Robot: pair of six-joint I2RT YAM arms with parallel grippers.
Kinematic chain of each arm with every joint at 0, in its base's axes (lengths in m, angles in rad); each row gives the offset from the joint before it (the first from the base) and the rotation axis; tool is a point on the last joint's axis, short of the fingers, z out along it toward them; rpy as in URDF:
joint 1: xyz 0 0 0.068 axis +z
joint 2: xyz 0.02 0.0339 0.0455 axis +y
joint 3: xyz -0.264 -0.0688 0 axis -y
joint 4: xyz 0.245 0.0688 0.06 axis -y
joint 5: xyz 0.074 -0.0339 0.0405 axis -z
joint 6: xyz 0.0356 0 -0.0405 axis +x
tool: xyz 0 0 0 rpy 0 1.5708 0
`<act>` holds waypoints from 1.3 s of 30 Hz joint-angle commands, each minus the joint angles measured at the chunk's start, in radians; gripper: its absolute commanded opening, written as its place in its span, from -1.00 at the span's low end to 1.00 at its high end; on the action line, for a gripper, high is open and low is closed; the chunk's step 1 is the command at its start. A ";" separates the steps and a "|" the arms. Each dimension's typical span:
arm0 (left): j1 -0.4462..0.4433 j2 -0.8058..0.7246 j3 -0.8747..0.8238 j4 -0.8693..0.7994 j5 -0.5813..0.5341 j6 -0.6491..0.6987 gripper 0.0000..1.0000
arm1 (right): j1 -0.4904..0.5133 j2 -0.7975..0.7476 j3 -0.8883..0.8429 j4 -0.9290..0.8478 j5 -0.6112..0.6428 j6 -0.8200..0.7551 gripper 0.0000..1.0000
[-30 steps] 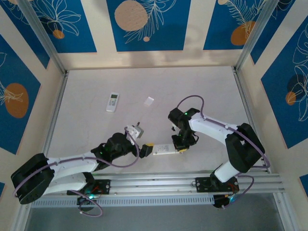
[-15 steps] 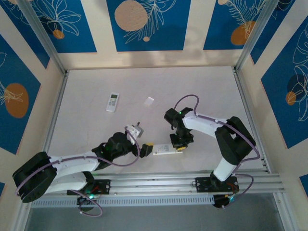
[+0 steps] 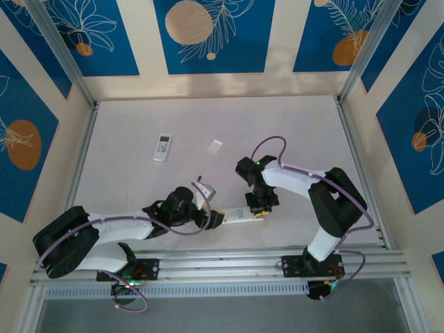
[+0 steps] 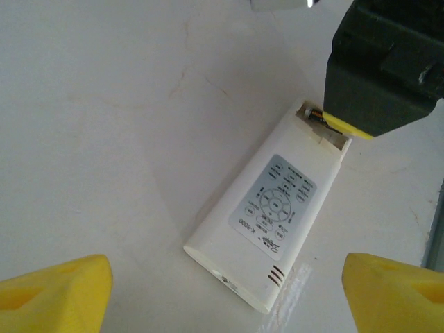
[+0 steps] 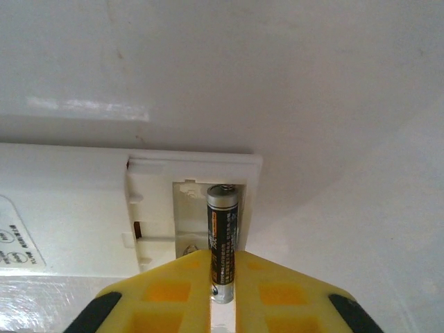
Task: Load the batteries into the remote control
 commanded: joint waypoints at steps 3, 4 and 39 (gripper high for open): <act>0.007 0.050 0.049 -0.007 0.074 -0.024 0.74 | 0.006 0.006 0.019 -0.020 0.032 0.027 -0.53; 0.009 0.061 0.052 -0.008 0.077 -0.030 0.74 | 0.008 0.005 0.023 -0.021 0.034 0.025 -0.52; 0.007 0.291 0.165 -0.063 0.179 -0.130 0.24 | 0.038 -0.002 -0.027 -0.008 0.049 0.084 -0.79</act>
